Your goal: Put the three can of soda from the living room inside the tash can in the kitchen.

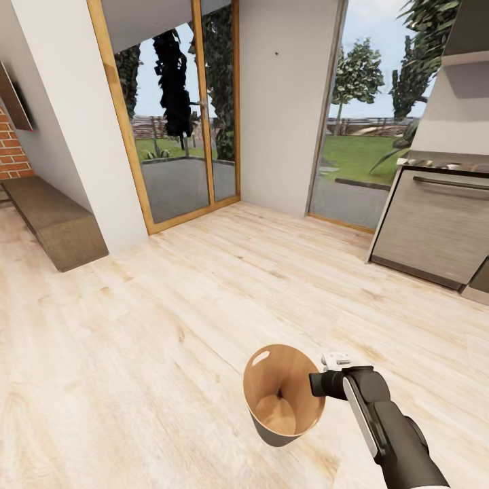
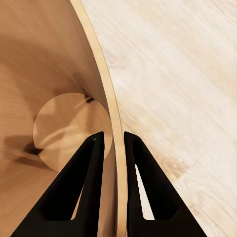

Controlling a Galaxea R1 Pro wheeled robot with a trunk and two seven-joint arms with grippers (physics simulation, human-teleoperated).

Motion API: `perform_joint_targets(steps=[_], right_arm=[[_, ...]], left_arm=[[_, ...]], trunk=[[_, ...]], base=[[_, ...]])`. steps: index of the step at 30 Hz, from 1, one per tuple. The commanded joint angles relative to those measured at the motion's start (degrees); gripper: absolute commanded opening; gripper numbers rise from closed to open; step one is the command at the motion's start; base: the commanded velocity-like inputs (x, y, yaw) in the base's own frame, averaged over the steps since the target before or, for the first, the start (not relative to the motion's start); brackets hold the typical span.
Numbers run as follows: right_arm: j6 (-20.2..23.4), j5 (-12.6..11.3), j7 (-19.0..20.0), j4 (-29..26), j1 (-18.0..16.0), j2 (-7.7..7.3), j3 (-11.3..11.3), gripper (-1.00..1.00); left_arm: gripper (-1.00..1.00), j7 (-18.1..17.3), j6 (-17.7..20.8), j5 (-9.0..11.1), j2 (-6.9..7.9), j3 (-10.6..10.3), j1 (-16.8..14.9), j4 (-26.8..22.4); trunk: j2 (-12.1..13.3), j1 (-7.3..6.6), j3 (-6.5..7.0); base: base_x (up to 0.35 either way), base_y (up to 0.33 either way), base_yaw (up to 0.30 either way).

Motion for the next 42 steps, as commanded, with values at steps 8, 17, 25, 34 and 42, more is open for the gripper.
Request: perform_joint_targets(steps=[8, 17, 25, 34, 42], right_arm=[[0.1, -1.3, 0.2, 0.0, 0.0, 0.01, 0.0, -1.00], [0.1, -1.3, 0.2, 0.0, 0.0, 0.06, 0.0, -1.00], [0.1, -1.3, 0.2, 0.0, 0.0, 0.08, 0.0, -1.00], [0.1, -1.3, 0.2, 0.0, 0.0, 0.09, 0.0, -1.00], [0.1, -1.3, 0.2, 0.0, 0.0, 0.09, 0.0, -1.00]], left_arm=[[1.00, 0.0, 0.0, 0.0, 0.00, 0.0, 0.0, 0.0], [1.00, 0.0, 0.0, 0.0, 0.01, 0.0, 0.0, 0.0], [1.00, 0.0, 0.0, 0.0, 0.00, -0.1, 0.0, 0.0], [1.00, 0.0, 0.0, 0.0, 0.00, -0.1, 0.0, 0.0], [1.00, 0.0, 0.0, 0.0, 0.00, 0.0, 0.0, 0.0]], trunk=[[0.0, 0.00, 0.01], [0.0, 0.00, 0.57], [0.0, 0.00, 1.29], [0.0, 0.00, 2.13], [0.0, 0.00, 2.88]], base=[[0.000, 0.000, 0.000], [0.000, 0.000, 0.000], [0.000, 0.000, 0.000], [0.000, 0.000, 0.000], [0.000, 0.000, 0.000]])
